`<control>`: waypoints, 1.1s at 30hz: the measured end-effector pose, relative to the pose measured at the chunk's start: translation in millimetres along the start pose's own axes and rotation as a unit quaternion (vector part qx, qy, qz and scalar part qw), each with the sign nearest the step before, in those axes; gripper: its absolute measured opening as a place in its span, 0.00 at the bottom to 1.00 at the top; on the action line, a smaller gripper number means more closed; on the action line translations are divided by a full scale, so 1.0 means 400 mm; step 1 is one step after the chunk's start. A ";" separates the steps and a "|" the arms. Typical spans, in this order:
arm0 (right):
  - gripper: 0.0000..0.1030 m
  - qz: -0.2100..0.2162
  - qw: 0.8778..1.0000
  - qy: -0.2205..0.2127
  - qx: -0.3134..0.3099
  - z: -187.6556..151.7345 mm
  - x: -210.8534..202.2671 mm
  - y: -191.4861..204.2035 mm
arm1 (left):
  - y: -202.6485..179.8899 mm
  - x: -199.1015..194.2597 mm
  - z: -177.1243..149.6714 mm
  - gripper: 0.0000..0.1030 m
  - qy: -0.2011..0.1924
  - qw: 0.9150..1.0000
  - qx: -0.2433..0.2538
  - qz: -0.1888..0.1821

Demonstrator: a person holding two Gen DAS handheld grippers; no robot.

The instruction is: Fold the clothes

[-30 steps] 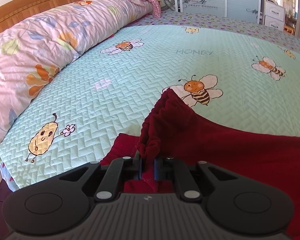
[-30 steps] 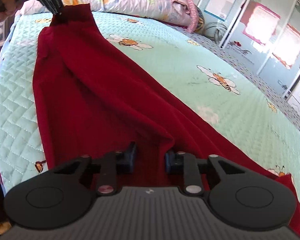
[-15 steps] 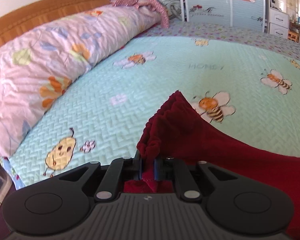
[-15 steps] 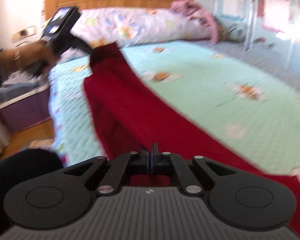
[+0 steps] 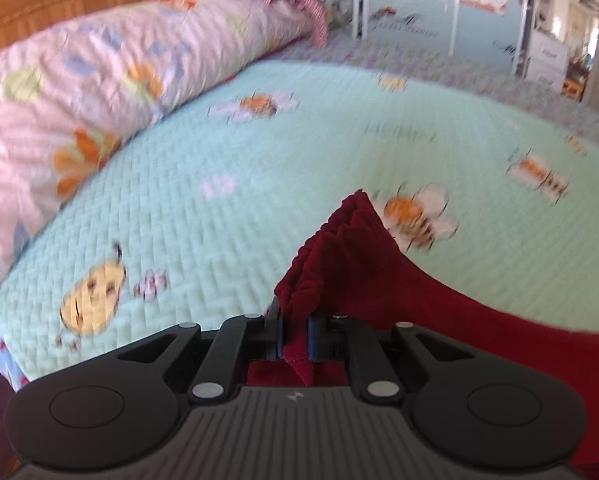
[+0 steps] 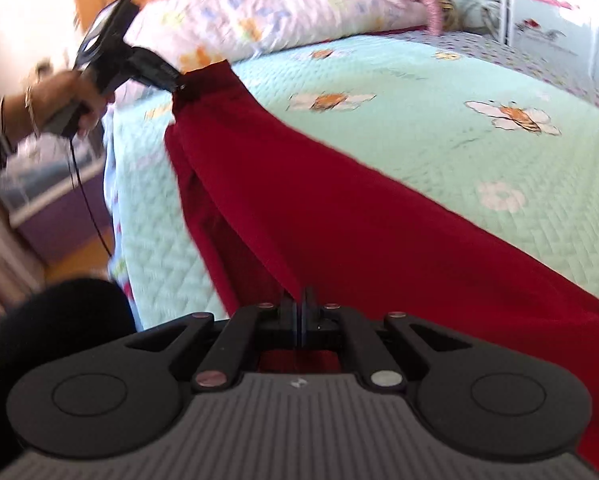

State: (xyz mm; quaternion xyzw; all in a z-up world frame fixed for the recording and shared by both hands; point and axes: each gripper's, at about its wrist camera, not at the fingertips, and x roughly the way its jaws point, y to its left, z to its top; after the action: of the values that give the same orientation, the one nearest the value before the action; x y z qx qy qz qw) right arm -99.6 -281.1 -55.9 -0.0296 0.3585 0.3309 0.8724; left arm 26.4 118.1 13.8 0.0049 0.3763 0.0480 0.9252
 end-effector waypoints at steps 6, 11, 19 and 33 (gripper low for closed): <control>0.03 -0.001 0.999 -0.008 -0.036 0.002 0.001 0.031 | 0.021 0.061 -0.066 0.11 0.039 0.999 -0.004 0.007; 0.03 -0.012 0.998 0.017 -0.059 -0.030 0.031 0.045 | 0.039 0.140 -0.148 0.13 0.084 0.996 -0.011 0.014; 0.03 -0.012 0.996 0.004 -0.087 -0.025 -0.009 0.062 | 0.027 0.138 -0.142 0.14 0.080 0.996 0.016 0.023; 0.41 0.017 0.999 0.019 -0.029 -0.030 -0.061 0.043 | 0.026 0.140 -0.156 0.15 0.072 0.997 0.024 0.021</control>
State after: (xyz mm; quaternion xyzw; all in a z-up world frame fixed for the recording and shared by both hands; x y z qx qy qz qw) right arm -129.8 -284.9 -45.9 -0.0549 0.3657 0.3551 0.8586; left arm 21.8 131.9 -69.3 0.0313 0.4425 0.0592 0.8943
